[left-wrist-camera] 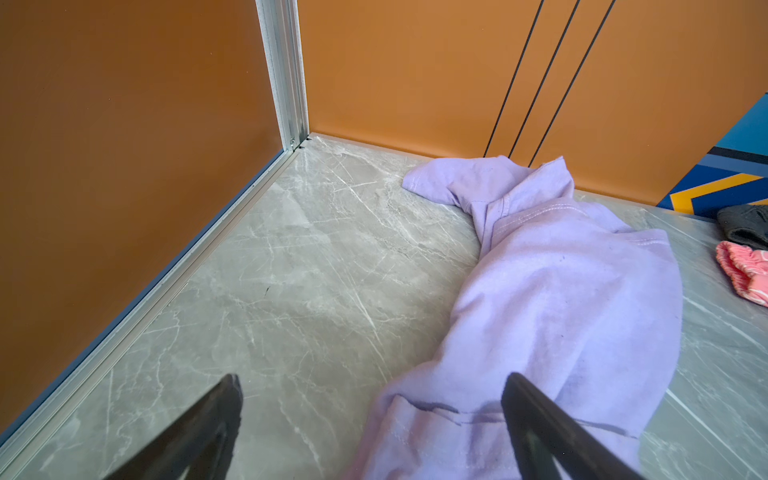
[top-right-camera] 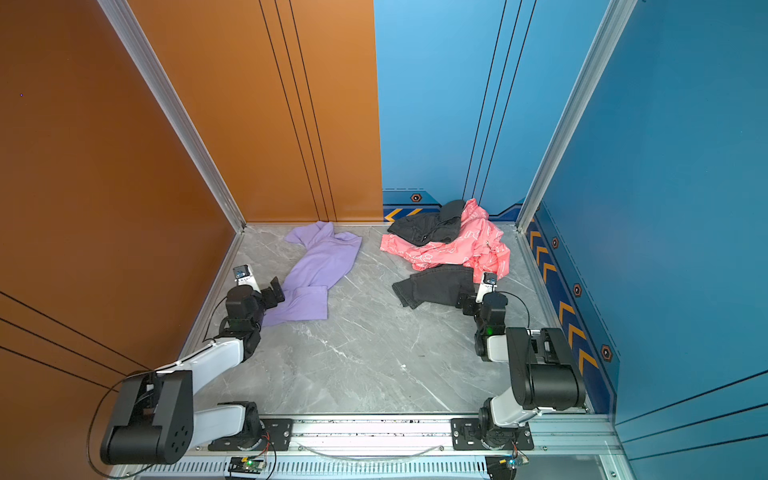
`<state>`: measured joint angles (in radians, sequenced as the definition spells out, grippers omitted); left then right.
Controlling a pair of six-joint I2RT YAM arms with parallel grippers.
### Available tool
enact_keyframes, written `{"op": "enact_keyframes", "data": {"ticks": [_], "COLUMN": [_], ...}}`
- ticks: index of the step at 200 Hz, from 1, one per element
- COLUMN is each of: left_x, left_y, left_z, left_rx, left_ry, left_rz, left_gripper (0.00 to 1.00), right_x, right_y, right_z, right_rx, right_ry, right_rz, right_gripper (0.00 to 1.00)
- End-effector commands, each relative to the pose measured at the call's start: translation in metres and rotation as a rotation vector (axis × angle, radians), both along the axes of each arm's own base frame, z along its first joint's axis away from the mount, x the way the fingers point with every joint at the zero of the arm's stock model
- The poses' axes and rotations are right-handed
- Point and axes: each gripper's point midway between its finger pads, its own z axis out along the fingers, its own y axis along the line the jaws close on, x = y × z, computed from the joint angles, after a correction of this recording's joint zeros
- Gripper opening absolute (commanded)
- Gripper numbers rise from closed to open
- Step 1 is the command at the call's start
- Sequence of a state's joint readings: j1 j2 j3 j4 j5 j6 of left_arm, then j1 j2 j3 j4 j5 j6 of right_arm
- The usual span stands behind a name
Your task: Pick out a specific cloth from the pile
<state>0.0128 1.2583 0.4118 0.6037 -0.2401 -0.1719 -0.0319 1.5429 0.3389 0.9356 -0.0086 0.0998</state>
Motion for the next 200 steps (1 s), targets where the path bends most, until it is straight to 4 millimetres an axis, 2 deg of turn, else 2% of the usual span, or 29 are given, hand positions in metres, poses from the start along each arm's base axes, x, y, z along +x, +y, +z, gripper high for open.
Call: {"op": "enact_keyframes", "data": {"ticks": [1,20,36,61,114,152,175,182,200], "left_x": [-0.006,-0.013,-0.014,-0.007,0.012,0.011,0.015,0.018,0.014], "left_y": [0.006,0.006,0.007,0.011,0.008,-0.008,-0.038,-0.043,-0.027], "left_z": [-0.004,-0.021,-0.028,-0.029,-0.037,-0.035,-0.050,-0.046,-0.051], "left_rx": [0.022,0.004,0.006,0.022,0.046,0.038,0.062,0.074,0.065], "left_ry": [0.006,0.045,0.053,0.040,0.049,0.011,0.015,-0.045,0.009], "left_rz": [0.021,0.027,0.029,0.041,-0.013,-0.112,-0.284,-0.312,-0.215], "left_gripper": [0.98,0.98,0.98,0.98,0.98,0.98,0.98,0.98,0.98], "right_x": [0.005,0.005,0.005,0.005,0.005,0.005,0.005,0.006,0.005], "right_y": [0.005,0.005,0.005,0.005,0.005,0.005,0.005,0.005,0.005], "right_z": [0.007,0.007,0.007,0.007,0.007,0.007,0.007,0.007,0.006], "right_rx": [-0.012,-0.012,-0.013,-0.012,-0.011,-0.011,-0.010,-0.010,-0.011], "right_ry": [-0.024,-0.023,-0.023,-0.023,-0.025,-0.024,-0.024,-0.025,-0.022], "right_rz": [0.029,0.029,0.029,0.029,0.033,0.033,0.031,0.032,0.031], "right_gripper": [1.00,1.00,1.00,1.00,1.00,1.00,1.00,1.00,1.00]}}
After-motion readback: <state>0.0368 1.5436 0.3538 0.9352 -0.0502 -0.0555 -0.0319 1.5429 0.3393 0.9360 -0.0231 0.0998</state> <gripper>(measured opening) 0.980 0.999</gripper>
